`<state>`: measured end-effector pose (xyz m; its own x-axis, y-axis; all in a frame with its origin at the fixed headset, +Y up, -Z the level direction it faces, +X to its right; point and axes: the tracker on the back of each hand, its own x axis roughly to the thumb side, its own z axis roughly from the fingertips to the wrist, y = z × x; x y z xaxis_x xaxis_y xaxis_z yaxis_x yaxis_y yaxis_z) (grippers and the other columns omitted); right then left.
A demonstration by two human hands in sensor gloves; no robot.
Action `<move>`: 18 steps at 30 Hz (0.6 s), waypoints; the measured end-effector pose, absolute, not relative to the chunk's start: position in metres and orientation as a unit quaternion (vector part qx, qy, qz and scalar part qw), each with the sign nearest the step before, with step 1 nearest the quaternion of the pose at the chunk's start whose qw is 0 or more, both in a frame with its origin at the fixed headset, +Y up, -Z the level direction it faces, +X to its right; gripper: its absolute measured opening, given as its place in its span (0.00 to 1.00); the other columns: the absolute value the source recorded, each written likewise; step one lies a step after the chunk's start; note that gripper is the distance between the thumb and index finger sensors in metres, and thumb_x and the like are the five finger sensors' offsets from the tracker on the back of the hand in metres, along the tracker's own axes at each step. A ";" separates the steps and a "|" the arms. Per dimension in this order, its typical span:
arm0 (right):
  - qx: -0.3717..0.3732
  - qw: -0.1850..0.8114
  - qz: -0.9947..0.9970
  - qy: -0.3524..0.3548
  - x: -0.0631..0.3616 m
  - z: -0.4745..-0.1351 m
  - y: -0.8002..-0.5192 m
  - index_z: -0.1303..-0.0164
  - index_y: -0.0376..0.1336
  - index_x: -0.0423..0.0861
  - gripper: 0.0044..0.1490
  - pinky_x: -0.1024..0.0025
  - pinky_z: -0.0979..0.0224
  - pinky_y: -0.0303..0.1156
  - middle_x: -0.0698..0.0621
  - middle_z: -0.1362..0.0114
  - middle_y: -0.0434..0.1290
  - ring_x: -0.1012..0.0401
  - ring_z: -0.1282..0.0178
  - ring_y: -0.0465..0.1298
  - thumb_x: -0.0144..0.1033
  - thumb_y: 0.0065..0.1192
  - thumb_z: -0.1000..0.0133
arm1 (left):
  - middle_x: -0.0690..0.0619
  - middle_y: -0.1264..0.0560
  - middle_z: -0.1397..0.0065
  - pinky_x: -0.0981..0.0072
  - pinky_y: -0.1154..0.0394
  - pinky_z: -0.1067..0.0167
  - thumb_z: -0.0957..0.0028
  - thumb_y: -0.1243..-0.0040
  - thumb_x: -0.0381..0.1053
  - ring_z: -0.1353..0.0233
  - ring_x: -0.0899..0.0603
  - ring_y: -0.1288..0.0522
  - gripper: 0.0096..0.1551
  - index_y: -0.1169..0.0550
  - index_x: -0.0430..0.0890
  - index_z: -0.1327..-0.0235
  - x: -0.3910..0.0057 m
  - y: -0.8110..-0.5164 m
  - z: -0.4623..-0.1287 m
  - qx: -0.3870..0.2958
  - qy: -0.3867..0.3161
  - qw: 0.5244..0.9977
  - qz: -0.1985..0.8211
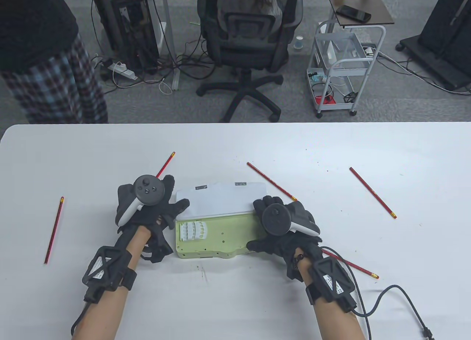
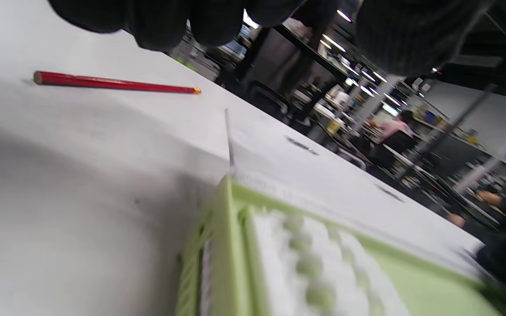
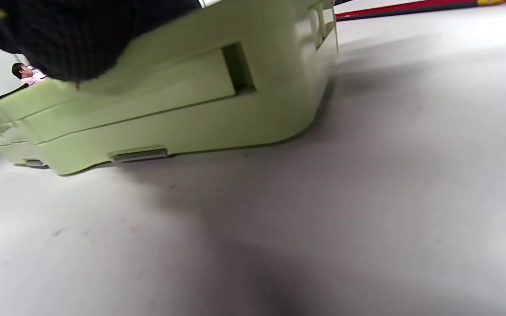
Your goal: Organize multifunction pencil case
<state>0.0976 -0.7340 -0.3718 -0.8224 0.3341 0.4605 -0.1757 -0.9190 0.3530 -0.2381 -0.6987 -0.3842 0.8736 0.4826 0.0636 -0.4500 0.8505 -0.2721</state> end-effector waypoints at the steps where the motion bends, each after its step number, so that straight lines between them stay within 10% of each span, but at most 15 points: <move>1: 0.265 0.135 0.943 0.150 0.097 -0.372 -0.734 0.17 0.31 0.28 0.74 0.30 0.24 0.42 0.22 0.18 0.33 0.25 0.20 0.38 0.63 0.60 0.49 | 0.36 0.46 0.14 0.25 0.40 0.31 0.54 0.41 0.67 0.19 0.24 0.42 0.58 0.49 0.43 0.18 -0.239 -0.702 -0.379 -0.135 -0.071 0.958 0.242; 18: 0.267 0.112 0.943 0.166 0.089 -0.369 -0.732 0.16 0.36 0.27 0.70 0.31 0.23 0.46 0.23 0.17 0.39 0.25 0.20 0.42 0.61 0.61 0.47 | 0.39 0.58 0.12 0.21 0.48 0.29 0.67 0.37 0.70 0.14 0.27 0.53 0.72 0.59 0.45 0.19 -0.227 -0.741 -0.350 -0.238 -0.159 0.944 0.164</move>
<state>0.0891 -0.7316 -0.3690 -0.8324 0.2995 0.4663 -0.1224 -0.9200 0.3724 -0.2267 -0.7409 -0.3502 0.8955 0.3856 0.2222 -0.2346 0.8332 -0.5007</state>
